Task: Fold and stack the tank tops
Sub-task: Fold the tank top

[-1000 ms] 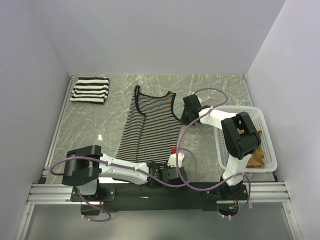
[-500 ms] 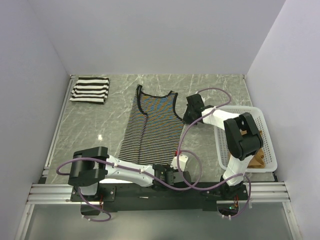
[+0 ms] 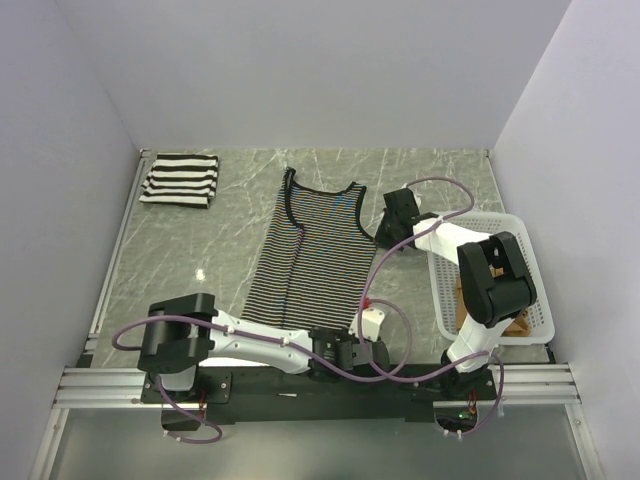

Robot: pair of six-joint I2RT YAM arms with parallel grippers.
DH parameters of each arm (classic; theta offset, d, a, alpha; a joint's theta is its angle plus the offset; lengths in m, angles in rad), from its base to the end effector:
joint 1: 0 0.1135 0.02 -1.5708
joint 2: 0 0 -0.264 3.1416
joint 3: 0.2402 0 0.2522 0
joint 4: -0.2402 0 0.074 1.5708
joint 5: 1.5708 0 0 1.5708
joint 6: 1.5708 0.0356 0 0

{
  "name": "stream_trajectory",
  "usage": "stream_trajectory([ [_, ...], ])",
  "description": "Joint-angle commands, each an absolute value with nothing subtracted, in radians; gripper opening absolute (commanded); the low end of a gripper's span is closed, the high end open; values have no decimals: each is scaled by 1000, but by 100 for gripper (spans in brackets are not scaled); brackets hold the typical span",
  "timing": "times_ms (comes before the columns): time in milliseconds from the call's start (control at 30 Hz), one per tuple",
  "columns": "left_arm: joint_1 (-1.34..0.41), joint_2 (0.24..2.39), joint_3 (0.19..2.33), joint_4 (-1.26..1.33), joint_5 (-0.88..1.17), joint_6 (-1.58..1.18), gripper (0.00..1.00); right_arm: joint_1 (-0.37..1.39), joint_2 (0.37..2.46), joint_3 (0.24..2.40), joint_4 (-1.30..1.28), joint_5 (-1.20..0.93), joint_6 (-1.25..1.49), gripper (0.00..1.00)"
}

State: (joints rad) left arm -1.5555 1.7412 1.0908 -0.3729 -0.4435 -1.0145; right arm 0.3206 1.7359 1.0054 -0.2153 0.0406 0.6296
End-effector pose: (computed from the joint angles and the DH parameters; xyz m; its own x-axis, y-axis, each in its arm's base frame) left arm 0.0206 -0.3510 0.1825 -0.7710 0.2494 -0.5860 0.4640 0.8502 -0.2486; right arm 0.3326 0.1089 0.1663 -0.7942 0.3562 -0.4923 0.2169 0.9230 0.3179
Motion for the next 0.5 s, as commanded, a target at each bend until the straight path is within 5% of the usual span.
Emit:
stream_trajectory([
  [0,-1572,1778,1161,-374,-475,-1003,38,314,1698,996,-189,52,615,0],
  [467,-1585,1874,1192,-419,-529,-1045,24,310,1687,982,-176,34,611,0],
])
